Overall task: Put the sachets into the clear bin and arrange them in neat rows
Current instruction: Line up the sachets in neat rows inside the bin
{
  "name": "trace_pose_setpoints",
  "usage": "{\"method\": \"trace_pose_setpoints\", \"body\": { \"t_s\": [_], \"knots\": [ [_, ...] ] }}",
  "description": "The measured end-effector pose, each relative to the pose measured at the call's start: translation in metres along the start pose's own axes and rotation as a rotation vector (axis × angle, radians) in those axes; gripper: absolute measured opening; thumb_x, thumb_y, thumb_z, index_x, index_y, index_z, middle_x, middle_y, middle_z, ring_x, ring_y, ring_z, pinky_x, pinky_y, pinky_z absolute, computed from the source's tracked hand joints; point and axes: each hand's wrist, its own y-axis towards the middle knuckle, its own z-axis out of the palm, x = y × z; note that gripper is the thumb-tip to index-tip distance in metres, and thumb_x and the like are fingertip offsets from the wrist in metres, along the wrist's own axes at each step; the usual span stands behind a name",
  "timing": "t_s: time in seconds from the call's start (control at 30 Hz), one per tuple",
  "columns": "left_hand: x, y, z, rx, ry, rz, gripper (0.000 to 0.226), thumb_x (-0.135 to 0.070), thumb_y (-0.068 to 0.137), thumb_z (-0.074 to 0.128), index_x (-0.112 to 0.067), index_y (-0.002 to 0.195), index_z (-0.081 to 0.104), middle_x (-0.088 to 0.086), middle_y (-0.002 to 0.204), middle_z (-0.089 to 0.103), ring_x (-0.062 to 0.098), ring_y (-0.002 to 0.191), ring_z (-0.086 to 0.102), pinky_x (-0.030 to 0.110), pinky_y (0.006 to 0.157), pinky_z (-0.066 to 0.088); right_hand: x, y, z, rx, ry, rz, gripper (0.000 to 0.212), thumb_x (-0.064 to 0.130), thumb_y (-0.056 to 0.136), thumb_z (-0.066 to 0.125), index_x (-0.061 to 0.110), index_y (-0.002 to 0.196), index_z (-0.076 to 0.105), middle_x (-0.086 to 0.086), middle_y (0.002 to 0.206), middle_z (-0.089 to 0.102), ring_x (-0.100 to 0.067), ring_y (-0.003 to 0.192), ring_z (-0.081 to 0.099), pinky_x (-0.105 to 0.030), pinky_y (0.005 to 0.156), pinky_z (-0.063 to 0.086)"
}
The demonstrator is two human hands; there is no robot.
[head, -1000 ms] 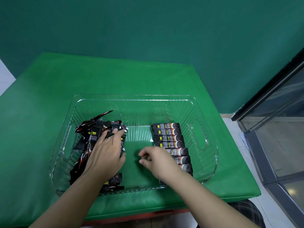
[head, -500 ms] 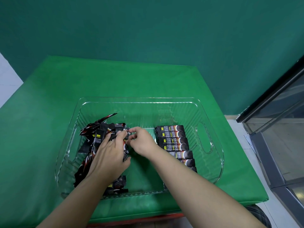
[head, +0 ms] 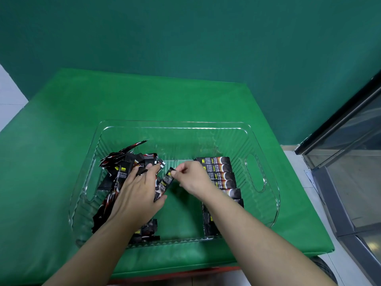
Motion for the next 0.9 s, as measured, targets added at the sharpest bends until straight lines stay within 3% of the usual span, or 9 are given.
{"method": "trace_pose_setpoints", "body": {
  "t_s": [0.07, 0.13, 0.2, 0.27, 0.5, 0.73, 0.9],
  "knots": [
    [0.000, 0.000, 0.001, -0.007, 0.014, 0.000, 0.073, -0.038, 0.084, 0.064, -0.011, 0.143, 0.032, 0.000, 0.085, 0.066, 0.014, 0.106, 0.060, 0.030, 0.118, 0.011, 0.000, -0.001, -0.012, -0.071, 0.087, 0.010, 0.022, 0.015, 0.093, 0.058, 0.018, 0.074, 0.048, -0.004, 0.076, 0.060, -0.019, 0.068, 0.060, -0.037, 0.070, 0.056],
    [0.002, -0.001, 0.002, -0.012, 0.016, 0.000, 0.073, -0.036, 0.084, 0.063, -0.011, 0.144, 0.031, 0.005, 0.096, 0.069, 0.014, 0.122, 0.053, 0.030, 0.118, 0.006, 0.000, -0.004, -0.023, -0.128, 0.150, 0.000, 0.021, 0.013, 0.095, 0.055, 0.018, 0.077, 0.045, -0.009, 0.084, 0.064, -0.019, 0.068, 0.063, -0.036, 0.069, 0.057],
    [0.003, -0.002, 0.003, -0.015, 0.020, 0.001, 0.073, -0.036, 0.085, 0.062, -0.011, 0.145, 0.029, 0.006, 0.102, 0.069, 0.012, 0.130, 0.046, 0.028, 0.116, 0.000, -0.003, -0.008, -0.031, -0.207, 0.062, -0.061, 0.020, 0.016, 0.094, 0.057, 0.020, 0.078, 0.045, -0.008, 0.087, 0.066, -0.021, 0.073, 0.064, -0.035, 0.070, 0.055],
    [0.002, -0.002, 0.004, -0.018, 0.026, 0.006, 0.072, -0.037, 0.087, 0.059, -0.012, 0.146, 0.026, 0.006, 0.107, 0.068, 0.010, 0.133, 0.042, 0.027, 0.115, -0.003, -0.005, -0.014, -0.032, -0.222, -0.039, -0.128, 0.015, 0.019, 0.092, 0.059, 0.019, 0.082, 0.048, -0.003, 0.086, 0.065, -0.019, 0.073, 0.058, -0.027, 0.064, 0.047],
    [0.003, -0.002, 0.005, -0.030, 0.024, 0.023, 0.071, -0.035, 0.086, 0.061, -0.010, 0.144, 0.030, 0.009, 0.108, 0.068, 0.013, 0.133, 0.043, 0.028, 0.116, 0.000, -0.005, -0.029, -0.006, -0.065, -0.165, -0.263, 0.022, 0.025, 0.089, 0.064, 0.023, 0.094, 0.043, 0.004, 0.091, 0.061, -0.015, 0.088, 0.058, -0.026, 0.076, 0.044],
    [0.002, -0.002, 0.002, -0.018, 0.045, 0.016, 0.070, -0.035, 0.089, 0.056, -0.011, 0.147, 0.025, 0.006, 0.109, 0.067, 0.012, 0.136, 0.039, 0.028, 0.116, -0.002, -0.003, -0.032, -0.025, -0.156, -0.018, -0.232, 0.005, 0.016, 0.092, 0.060, 0.018, 0.096, 0.058, 0.001, 0.089, 0.065, -0.017, 0.087, 0.061, -0.033, 0.083, 0.049],
    [0.002, -0.002, 0.002, -0.008, 0.034, 0.013, 0.069, -0.034, 0.090, 0.055, -0.011, 0.146, 0.025, 0.004, 0.106, 0.067, 0.012, 0.135, 0.040, 0.028, 0.116, -0.004, -0.001, -0.046, -0.067, -0.038, -0.307, -0.223, 0.028, 0.017, 0.096, 0.053, 0.022, 0.122, 0.060, 0.011, 0.097, 0.061, -0.008, 0.091, 0.057, -0.023, 0.081, 0.045]
  ]
}}
